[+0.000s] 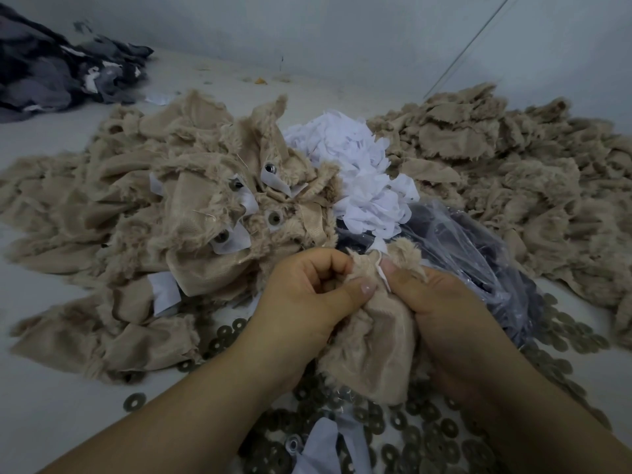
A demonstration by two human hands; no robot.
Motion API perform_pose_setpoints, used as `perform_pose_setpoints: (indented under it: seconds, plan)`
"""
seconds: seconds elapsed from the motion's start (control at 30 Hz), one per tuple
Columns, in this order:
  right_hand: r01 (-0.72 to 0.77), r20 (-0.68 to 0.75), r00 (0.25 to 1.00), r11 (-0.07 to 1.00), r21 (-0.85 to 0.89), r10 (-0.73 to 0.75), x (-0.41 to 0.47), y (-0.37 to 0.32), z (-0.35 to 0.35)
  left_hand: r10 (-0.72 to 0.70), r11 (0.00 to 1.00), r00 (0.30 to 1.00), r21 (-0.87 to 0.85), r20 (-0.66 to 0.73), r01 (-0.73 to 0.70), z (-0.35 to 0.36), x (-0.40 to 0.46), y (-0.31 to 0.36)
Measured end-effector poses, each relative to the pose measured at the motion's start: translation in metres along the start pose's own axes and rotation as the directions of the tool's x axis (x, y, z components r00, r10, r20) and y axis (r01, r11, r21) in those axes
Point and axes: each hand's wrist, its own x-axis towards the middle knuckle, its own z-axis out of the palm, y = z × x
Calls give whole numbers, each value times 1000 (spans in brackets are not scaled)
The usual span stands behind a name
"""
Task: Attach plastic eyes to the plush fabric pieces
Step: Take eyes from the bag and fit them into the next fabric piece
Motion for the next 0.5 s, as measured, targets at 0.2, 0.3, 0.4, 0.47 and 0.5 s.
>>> perform_pose_setpoints:
  seconds: [0.2, 0.3, 0.4, 0.47, 0.5]
  plan:
    - [1, -2, 1000, 1000, -11, -1, -1, 1, 0, 17, 1000, 1000, -16, 6, -17, -2, 0, -1]
    - [16, -60, 998, 998, -62, -19, -1, 3, 0, 56, 997, 998, 53, -14, -55, -1, 1, -2]
    - [62, -146, 986, 993, -104, -76, -1, 4, 2, 91, 989, 996, 119, -6, -90, -1, 0, -2]
    - [86, -191, 975, 986, -140, -112, -2, 3, 3, 121, 973, 993, 197, -12, -116, -1, -1, -1]
    - [93, -200, 972, 985, -147, -122, -2, 3, 4, 138, 961, 990, 242, -12, -131, -1, -1, -1]
